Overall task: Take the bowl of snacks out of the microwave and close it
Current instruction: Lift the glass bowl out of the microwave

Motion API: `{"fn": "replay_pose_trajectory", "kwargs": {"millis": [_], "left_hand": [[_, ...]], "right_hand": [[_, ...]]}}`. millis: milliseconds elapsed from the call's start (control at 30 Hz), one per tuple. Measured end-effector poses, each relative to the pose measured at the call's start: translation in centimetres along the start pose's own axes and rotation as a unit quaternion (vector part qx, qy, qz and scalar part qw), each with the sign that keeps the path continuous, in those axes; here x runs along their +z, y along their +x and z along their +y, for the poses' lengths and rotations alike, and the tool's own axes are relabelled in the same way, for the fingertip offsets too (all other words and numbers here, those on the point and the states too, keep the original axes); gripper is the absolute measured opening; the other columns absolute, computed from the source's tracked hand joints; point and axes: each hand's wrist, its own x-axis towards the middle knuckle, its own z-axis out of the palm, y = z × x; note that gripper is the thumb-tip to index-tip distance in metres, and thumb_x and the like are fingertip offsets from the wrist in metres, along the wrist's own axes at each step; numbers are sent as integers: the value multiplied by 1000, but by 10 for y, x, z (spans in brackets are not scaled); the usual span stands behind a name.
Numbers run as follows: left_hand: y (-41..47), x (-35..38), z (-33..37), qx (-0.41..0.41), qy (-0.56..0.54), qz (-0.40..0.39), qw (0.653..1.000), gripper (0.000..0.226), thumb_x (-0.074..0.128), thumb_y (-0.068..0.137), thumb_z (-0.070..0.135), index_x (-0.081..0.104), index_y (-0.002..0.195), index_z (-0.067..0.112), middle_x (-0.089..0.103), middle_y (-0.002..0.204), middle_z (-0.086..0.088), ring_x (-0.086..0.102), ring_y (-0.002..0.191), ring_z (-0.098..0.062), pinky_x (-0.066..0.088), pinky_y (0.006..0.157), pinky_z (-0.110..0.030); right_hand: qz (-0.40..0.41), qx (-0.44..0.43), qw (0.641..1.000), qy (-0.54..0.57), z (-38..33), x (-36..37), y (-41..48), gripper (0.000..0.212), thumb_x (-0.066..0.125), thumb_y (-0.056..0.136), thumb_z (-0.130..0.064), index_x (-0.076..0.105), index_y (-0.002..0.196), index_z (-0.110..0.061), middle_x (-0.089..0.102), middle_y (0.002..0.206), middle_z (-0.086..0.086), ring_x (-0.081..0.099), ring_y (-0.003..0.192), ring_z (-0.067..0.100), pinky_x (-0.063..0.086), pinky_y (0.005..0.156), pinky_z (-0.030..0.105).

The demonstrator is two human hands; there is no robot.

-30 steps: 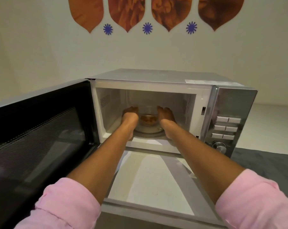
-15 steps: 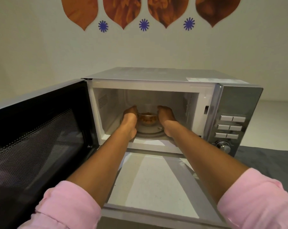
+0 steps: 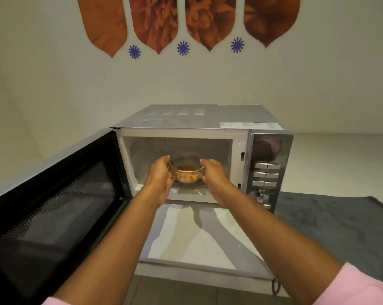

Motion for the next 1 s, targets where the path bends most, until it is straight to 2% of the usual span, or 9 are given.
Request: {"fn": "replay_pose_trajectory", "kwargs": {"millis": [133,200,300,400,533,667,767,867,1000], "left_hand": [[-37,-5,-6,3,-6,-18,1000,26,46,108,23,63,88,19,70,77,2,68,70,-10,56,67,-24],[-59,-4,-10,6,3,-31,1000,25,48,108,26,67,94,17,68,87,0,65,81,-11,54,77,-26],[-90,2,-17,12,-14,-48,999,36,46,109,26,80,111,14,71,107,3,71,104,-8,59,94,-28],[-121,13,-24,15,-18,-69,997,40,45,110,26,81,95,16,83,85,5,80,82,-5,62,71,-20],[-152,34,-36,13,-15,-79,997,31,47,110,30,74,109,13,86,97,2,81,96,-10,64,75,-21],[-173,68,-59,10,-8,-113,993,50,44,111,28,86,84,24,85,88,10,80,89,-2,61,69,-15],[-185,95,-79,4,16,-139,990,59,41,112,32,85,75,43,85,87,13,79,90,2,57,84,-24],[-192,122,-97,-10,25,-172,985,55,38,113,32,86,88,42,85,101,10,78,102,-2,53,93,-28],[-193,156,-119,-42,11,-209,977,52,40,112,31,86,92,43,85,107,10,77,106,-3,60,81,-17]], "right_hand": [[-27,-22,999,1,11,-15,-36,17,48,103,-28,59,90,-26,65,96,-2,64,99,21,53,98,44],[-43,-28,999,2,17,-25,-56,13,47,104,-31,59,100,-35,60,105,-12,60,104,10,49,99,36],[-51,-34,998,10,20,-44,-85,30,45,106,-32,67,92,-47,67,89,-28,67,86,-10,45,76,17],[-60,-42,997,17,20,-67,-112,47,45,106,-30,70,87,-65,70,86,-42,65,84,-21,50,70,14],[-31,-60,998,2,32,-101,-137,30,45,107,-33,70,120,-42,75,115,-19,69,106,-5,53,88,20],[12,-79,997,-9,43,-135,-158,31,45,108,-33,64,133,-27,71,131,-4,67,121,10,53,104,37],[42,-82,996,-11,54,-163,-171,27,45,108,-29,66,125,-30,73,126,-9,68,118,8,53,104,39],[72,-71,995,-1,64,-192,-182,25,45,109,-33,61,126,-41,68,126,-19,65,111,-1,54,92,27],[123,-62,991,2,75,-233,-189,29,46,109,-27,53,127,-48,58,120,-29,58,97,-24,47,75,4]]}}
